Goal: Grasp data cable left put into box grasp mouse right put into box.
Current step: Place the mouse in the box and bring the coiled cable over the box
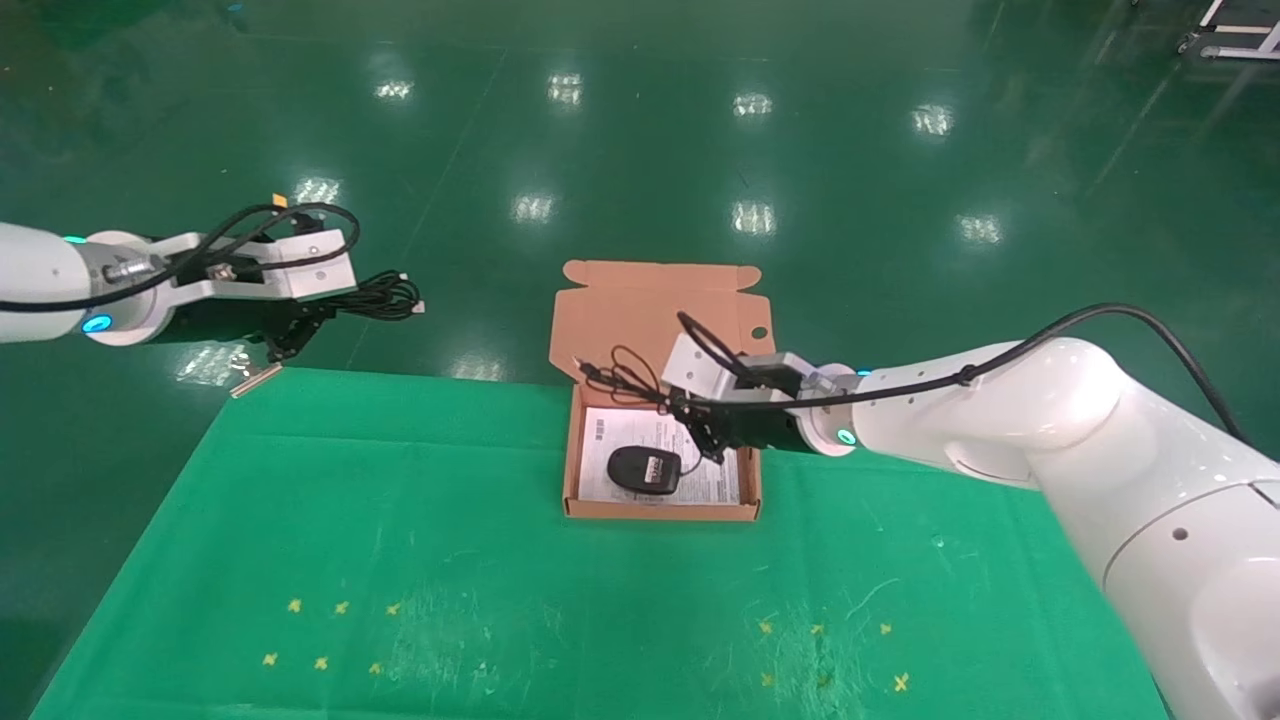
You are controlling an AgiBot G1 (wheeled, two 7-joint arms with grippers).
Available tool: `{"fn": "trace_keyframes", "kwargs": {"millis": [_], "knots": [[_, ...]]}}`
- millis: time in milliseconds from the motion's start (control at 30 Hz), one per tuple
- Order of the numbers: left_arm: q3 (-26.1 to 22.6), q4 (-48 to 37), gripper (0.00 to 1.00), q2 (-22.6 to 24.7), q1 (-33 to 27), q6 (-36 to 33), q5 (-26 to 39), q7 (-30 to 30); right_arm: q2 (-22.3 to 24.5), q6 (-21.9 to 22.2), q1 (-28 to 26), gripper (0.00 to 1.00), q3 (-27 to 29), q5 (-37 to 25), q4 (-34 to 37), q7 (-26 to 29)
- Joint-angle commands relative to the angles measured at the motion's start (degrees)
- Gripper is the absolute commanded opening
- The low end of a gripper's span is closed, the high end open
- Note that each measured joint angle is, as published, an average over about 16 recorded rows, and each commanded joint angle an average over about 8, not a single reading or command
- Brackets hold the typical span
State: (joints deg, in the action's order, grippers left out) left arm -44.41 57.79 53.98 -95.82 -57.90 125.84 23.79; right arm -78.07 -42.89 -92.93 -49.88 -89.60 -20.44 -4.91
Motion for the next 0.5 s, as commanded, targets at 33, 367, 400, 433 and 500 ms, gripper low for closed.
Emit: {"fn": "trace_keyframes", "kwargs": {"millis": [33, 367, 400, 433, 500], "knots": [[-0.01, 0.01, 0.0, -0.02, 0.0, 0.0, 0.03, 0.02, -0.08, 0.11, -0.01, 0.97, -1.07, 0.04, 0.51, 0.82], [-0.26, 0.64, 0.0, 1.39, 1.14, 0.38, -1.08, -0.33, 1.43, -0.25, 0.54, 1.0, -2.65, 0.32, -1.67, 2.46], [-0.36, 0.72, 0.0, 1.78, 1.43, 0.55, -1.23, -0.44, 1.54, -0.27, 0.55, 1.0, -2.77, 0.27, -1.82, 2.75], [-0.49, 0.81, 0.0, 2.24, 1.79, 0.77, -1.39, -0.58, 1.66, -0.3, 0.54, 1.0, -2.88, 0.23, -1.94, 3.05], [-0.79, 0.95, 0.0, 3.25, 2.59, 1.32, -1.64, -0.92, 1.98, -0.34, 0.47, 1.0, -3.0, 0.22, -2.21, 3.55]]}}
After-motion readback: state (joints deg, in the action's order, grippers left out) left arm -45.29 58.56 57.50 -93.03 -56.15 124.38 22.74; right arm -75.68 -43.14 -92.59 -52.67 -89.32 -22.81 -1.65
